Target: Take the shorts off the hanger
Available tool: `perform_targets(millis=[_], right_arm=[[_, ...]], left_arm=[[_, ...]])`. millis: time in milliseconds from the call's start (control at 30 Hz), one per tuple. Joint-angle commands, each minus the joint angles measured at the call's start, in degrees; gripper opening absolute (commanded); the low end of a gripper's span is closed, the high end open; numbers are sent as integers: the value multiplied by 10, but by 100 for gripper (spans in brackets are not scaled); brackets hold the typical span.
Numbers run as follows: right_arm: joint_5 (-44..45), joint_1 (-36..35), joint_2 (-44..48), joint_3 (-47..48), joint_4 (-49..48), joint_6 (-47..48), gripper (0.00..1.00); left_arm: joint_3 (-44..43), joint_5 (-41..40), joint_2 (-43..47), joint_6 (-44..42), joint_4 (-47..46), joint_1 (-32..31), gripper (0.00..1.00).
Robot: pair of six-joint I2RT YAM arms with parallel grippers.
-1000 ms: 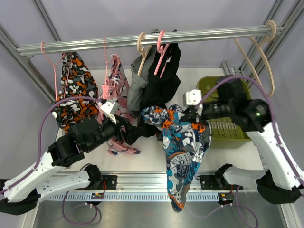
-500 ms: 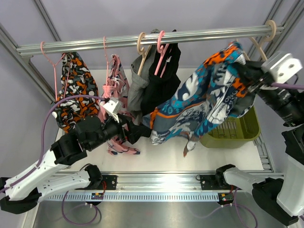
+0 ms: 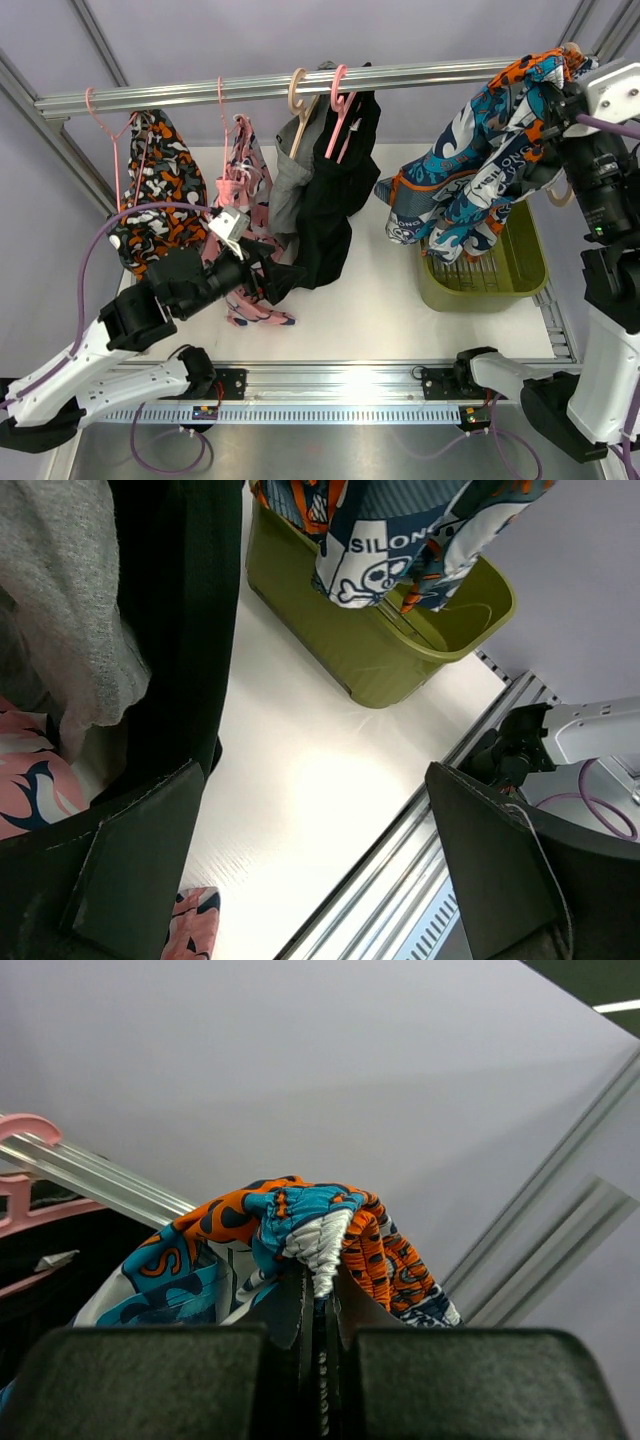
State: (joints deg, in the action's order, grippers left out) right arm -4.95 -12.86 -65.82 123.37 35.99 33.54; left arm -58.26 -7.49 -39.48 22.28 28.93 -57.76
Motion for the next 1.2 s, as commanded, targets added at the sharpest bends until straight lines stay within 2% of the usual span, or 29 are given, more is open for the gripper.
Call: perform_targets(millis=[0, 133, 267, 433, 533, 633, 867, 1133, 1167], right_arm=[[35, 32, 4, -36, -58, 11, 0], [38, 70, 18, -101, -60, 7, 0], [47, 93, 53, -223, -79, 5, 0], [82, 95, 75, -338, -59, 1, 0], [80, 95, 88, -440, -47, 0, 0], [66, 94, 86, -493, -31, -8, 0], [14, 95, -13, -608, 10, -51, 0], [-37, 106, -137, -654, -4, -84, 0], [-46, 110, -149, -655, -2, -85, 3]], left_arm=[[-9, 13, 14, -9, -30, -3, 99], [-5, 17, 23, -8, -25, -3, 99], [-6, 18, 30, -7, -14, -3, 99], [-2, 13, 44, -7, -5, -3, 99], [2, 12, 49, -8, -3, -3, 99], [6, 16, 49, -10, -5, -3, 99], [16, 31, 31, -15, -34, -3, 99], [17, 35, 15, -5, -59, -3, 99], [17, 34, 14, -2, -60, -3, 99]])
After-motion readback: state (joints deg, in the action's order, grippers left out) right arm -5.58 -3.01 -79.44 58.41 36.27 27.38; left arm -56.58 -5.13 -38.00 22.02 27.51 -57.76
